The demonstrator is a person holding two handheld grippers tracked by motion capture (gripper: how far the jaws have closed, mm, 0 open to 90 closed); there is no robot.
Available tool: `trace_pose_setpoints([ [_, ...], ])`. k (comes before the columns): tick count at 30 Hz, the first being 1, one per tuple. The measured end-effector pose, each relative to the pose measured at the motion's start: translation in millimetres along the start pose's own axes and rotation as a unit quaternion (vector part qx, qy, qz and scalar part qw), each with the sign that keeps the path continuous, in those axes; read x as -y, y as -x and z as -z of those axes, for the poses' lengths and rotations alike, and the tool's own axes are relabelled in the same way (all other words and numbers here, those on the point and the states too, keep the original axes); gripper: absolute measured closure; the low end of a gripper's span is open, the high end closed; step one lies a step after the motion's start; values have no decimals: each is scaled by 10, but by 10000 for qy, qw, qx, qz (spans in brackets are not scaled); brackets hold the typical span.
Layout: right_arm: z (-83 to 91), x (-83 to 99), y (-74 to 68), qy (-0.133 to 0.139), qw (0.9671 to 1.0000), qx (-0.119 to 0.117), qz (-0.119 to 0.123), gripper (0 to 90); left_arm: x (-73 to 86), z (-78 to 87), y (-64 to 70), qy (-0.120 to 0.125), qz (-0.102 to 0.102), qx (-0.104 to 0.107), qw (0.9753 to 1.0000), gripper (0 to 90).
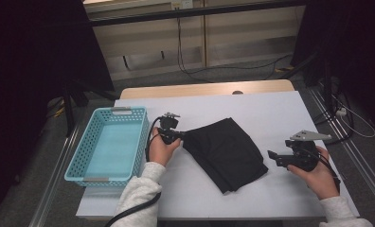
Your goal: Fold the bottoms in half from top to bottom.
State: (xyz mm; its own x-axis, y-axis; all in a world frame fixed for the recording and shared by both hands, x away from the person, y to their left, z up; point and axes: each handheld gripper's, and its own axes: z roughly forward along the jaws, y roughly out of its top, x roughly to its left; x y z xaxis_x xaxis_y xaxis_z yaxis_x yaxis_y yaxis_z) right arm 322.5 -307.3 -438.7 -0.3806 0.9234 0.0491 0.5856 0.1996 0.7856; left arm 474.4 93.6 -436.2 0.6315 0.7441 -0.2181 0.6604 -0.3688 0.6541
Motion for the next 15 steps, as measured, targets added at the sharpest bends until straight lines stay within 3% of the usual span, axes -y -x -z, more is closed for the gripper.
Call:
trace_pose_setpoints([
  [7,-23,-1,-33,-27,10000,-46,32,181,-59,-40,-62,-9,-57,-121,9999,850],
  [8,-27,3,-33,-32,10000,-52,46,181,-35,-29,-63,9,-154,-308,9994,749],
  [9,-27,3,-33,-32,10000,-52,46,181,-35,-29,-63,9,-154,-308,9994,690],
  [11,-26,6,-31,-39,10000,-65,38,180,2,6,-74,-18,-112,-383,9992,675],
  [15,-32,11,-26,-65,10000,-59,43,181,86,98,-101,82,36,-522,9986,502],
])
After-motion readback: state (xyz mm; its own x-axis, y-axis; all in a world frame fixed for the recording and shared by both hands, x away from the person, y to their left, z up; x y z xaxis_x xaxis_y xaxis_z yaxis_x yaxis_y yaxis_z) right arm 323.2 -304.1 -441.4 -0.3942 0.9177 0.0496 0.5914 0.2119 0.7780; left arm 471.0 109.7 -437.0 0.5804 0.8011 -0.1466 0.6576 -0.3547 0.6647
